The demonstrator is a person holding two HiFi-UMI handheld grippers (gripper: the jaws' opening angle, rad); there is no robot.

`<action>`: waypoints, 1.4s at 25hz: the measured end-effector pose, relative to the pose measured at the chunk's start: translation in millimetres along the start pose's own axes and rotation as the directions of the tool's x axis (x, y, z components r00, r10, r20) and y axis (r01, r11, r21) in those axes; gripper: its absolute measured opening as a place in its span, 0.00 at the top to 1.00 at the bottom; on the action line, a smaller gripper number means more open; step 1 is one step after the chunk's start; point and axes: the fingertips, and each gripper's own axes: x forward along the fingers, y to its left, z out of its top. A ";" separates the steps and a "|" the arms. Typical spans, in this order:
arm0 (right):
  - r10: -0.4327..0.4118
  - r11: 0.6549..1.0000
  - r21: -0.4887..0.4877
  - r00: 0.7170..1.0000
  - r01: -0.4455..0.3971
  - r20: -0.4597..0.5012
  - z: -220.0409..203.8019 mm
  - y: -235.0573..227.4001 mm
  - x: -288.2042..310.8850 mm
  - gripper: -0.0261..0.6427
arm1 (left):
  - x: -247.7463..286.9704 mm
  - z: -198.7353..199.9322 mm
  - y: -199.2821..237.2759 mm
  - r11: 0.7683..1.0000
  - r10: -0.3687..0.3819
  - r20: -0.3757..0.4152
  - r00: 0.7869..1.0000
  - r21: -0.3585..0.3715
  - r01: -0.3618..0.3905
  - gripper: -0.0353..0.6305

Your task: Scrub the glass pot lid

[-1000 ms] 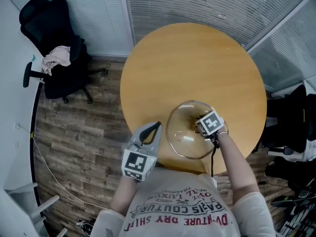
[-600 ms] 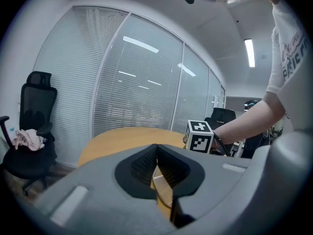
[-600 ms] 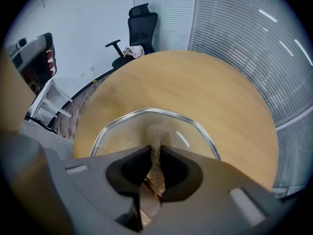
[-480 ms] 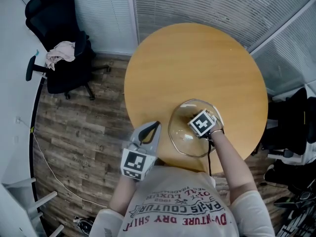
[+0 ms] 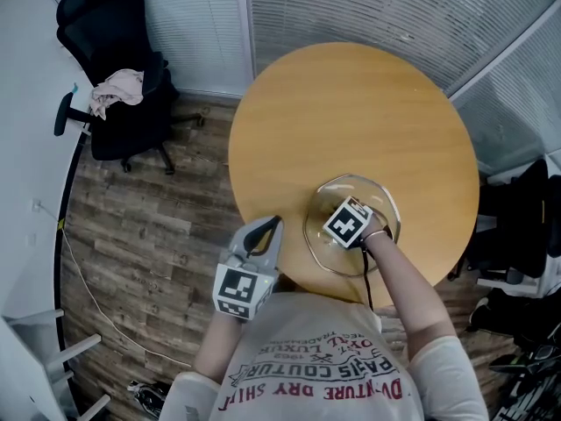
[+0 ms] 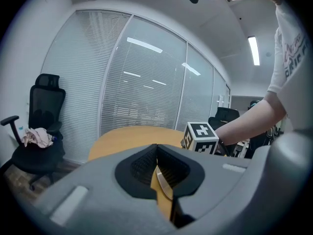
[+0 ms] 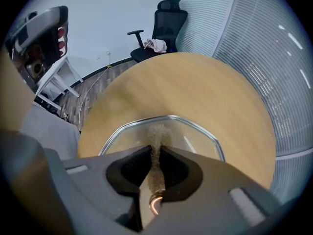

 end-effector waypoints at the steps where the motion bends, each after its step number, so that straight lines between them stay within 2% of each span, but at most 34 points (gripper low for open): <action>1: -0.003 1.000 -0.024 1.000 0.003 -0.013 -0.4 4.8 1.2 0.88 | -2.4 0.1 0.1 1.000 0.003 0.003 1.000 -0.013 -0.003 0.94; 6: -0.022 0.992 -0.124 0.999 0.015 -0.049 -5.4 20.3 1.6 0.88 | -11.4 0.8 2.9 0.999 0.037 0.013 0.999 -0.029 -0.037 0.94; 21: 0.040 0.971 -0.235 0.999 -0.046 -0.032 -66.3 63.1 -16.9 0.88 | -37.4 -11.6 -48.8 0.993 0.100 0.012 0.995 -0.056 -0.099 0.94; 35: 0.060 0.976 -0.212 0.998 -0.054 0.022 -116.3 64.1 -34.2 0.88 | -28.5 -3.5 -87.9 0.995 0.094 0.034 0.995 -0.045 -0.092 0.94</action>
